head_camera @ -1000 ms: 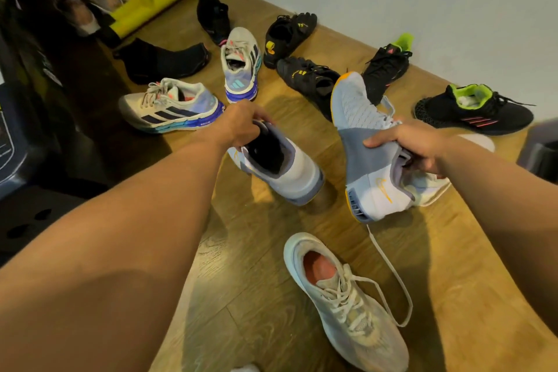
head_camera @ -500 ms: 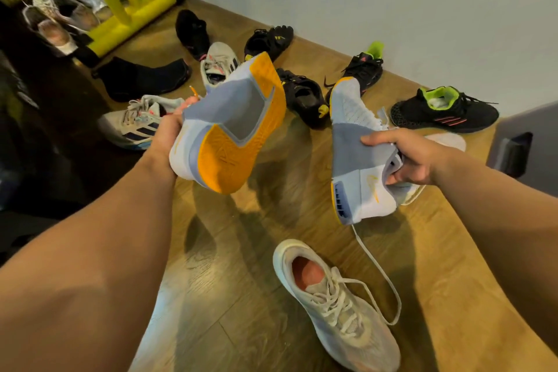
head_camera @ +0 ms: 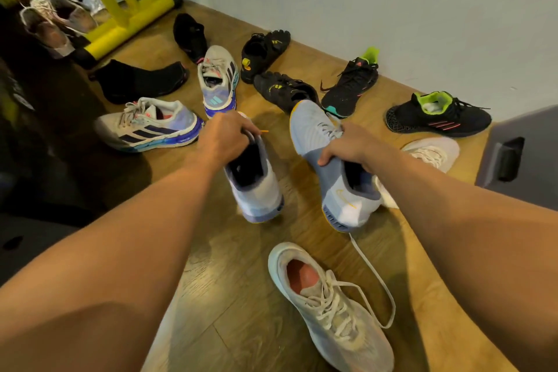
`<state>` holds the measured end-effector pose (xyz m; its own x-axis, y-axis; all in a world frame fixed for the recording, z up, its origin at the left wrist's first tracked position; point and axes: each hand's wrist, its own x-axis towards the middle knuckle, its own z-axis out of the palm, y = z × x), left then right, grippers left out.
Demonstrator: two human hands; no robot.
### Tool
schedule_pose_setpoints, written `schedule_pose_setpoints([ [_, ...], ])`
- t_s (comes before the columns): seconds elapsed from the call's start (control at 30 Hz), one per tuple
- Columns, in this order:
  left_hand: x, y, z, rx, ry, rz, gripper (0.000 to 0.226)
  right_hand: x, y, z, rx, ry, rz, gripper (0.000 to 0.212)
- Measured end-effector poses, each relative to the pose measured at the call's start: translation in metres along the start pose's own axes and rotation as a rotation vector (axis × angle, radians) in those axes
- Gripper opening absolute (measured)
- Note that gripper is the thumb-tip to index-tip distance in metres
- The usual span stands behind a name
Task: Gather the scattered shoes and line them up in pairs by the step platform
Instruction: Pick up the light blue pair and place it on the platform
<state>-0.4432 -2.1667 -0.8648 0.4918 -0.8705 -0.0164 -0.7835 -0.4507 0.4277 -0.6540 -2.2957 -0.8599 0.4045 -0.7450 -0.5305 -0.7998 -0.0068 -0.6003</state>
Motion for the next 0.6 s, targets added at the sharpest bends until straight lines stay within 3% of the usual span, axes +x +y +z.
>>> schedule_pose_setpoints([
  [0.1,-0.006,0.001,0.032,0.181,-0.055,0.060,0.049,0.002,-0.006,0.022,-0.286,0.012,-0.020,0.099],
  [0.2,-0.007,0.000,0.051,0.297,-0.095,0.112,0.048,0.005,-0.009,0.049,-0.416,0.092,-0.038,0.089],
  [0.37,-0.013,0.001,0.060,0.201,-0.100,0.176,0.063,0.012,-0.006,0.086,-0.453,0.163,0.025,0.084],
  [0.43,-0.018,0.004,0.062,0.058,-0.063,-0.021,0.080,0.016,-0.002,0.092,-0.436,0.152,0.020,0.090],
  [0.5,-0.027,0.005,0.066,-0.165,-0.117,-0.394,0.088,0.020,0.006,0.091,-0.416,0.100,-0.040,0.097],
  [0.6,-0.037,0.002,0.074,-0.440,-0.283,-0.782,0.053,0.019,0.015,0.076,-0.054,0.048,-0.140,0.095],
])
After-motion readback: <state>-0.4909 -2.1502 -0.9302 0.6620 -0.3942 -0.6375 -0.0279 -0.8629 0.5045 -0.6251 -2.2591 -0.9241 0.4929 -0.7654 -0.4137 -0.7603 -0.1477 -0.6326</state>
